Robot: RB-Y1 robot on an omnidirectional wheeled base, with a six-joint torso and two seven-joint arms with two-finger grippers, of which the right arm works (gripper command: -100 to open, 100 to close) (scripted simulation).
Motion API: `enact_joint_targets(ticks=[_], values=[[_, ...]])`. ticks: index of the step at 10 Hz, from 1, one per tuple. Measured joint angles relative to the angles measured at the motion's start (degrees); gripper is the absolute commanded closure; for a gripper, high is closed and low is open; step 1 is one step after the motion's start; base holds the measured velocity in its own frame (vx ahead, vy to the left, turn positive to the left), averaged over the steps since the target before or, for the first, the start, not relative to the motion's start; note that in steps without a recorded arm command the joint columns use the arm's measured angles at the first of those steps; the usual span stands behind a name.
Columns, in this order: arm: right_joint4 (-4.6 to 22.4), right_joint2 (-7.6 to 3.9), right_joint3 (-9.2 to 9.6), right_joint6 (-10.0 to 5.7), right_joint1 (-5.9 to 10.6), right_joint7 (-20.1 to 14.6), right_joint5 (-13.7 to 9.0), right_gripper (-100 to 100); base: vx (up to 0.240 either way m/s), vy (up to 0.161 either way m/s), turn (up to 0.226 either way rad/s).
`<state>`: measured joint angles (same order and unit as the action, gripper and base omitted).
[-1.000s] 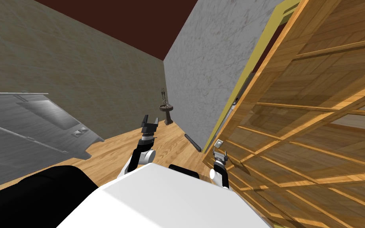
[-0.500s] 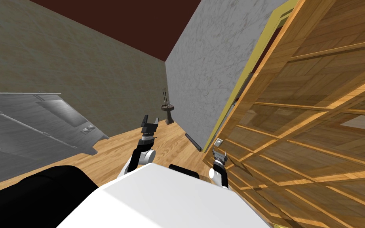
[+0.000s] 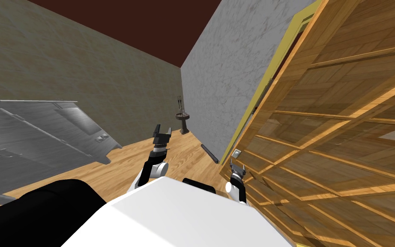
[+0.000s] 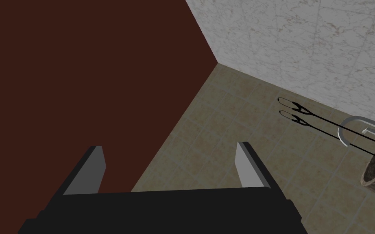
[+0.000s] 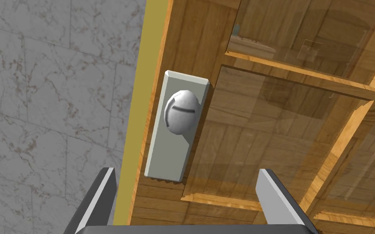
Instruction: Pull the door open
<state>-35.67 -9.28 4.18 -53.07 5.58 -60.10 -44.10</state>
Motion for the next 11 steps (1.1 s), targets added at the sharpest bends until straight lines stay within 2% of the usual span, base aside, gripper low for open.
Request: enact_joint_targets(ticks=[4, 7, 9, 11], values=[[-0.87, 0.26, 0.62, 0.15, -0.24, -6.13, -1.76, -100, -0.047, -0.009, 0.038], [-0.92, 0.35, 0.85, 0.10, -0.22, -8.47, -2.33, -100, 0.015, -0.003, 0.021], [0.97, -1.35, 1.09, -0.50, -0.20, -10.88, -2.23, -100, 0.195, 0.001, 0.037], [0.22, -3.37, 1.18, -0.25, -1.79, -13.01, -2.28, -100, 0.212, 0.014, 0.029]])
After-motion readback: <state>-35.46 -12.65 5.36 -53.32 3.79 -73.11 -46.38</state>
